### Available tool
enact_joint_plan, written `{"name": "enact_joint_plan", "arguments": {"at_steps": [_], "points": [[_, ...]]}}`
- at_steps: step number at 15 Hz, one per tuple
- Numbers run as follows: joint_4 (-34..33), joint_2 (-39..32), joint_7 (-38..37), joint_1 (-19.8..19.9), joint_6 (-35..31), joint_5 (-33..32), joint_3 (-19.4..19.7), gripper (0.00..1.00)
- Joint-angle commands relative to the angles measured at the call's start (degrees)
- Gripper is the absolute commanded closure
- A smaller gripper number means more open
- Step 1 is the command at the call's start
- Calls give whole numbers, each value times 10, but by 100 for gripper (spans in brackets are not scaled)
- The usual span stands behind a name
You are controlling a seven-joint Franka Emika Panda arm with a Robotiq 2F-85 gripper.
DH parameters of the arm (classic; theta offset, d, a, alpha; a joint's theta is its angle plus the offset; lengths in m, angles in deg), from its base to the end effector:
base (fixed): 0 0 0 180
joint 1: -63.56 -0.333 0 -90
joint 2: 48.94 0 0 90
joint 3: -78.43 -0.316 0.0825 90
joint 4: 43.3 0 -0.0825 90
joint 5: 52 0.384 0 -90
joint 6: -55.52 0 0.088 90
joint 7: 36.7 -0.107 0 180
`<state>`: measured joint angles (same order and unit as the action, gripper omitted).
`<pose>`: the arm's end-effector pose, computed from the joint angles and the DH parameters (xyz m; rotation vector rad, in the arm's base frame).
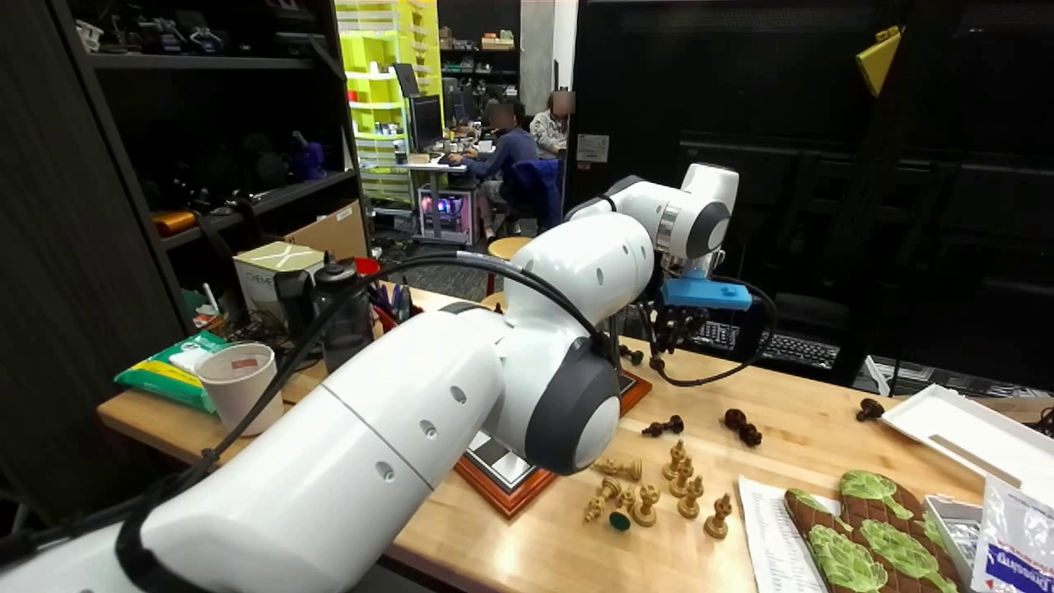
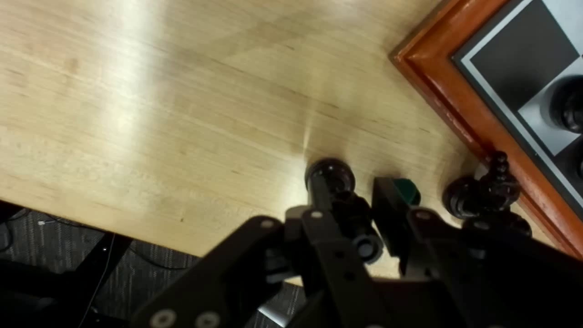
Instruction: Put the dark brown chess piece on the board
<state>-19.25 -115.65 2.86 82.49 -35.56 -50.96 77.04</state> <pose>0.7564 -0.2498 0.3532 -3.0559 -0.5708 -0.0382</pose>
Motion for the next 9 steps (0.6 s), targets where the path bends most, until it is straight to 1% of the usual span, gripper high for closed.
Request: {"name": "enact_joint_plan", "arguments": {"at_steps": [1, 2, 9], "points": [[12, 13, 10, 5, 2, 0, -1, 96], [11, 16, 10, 5, 6, -3, 2, 93], [3, 40, 6, -3, 25, -19, 16, 93]]}}
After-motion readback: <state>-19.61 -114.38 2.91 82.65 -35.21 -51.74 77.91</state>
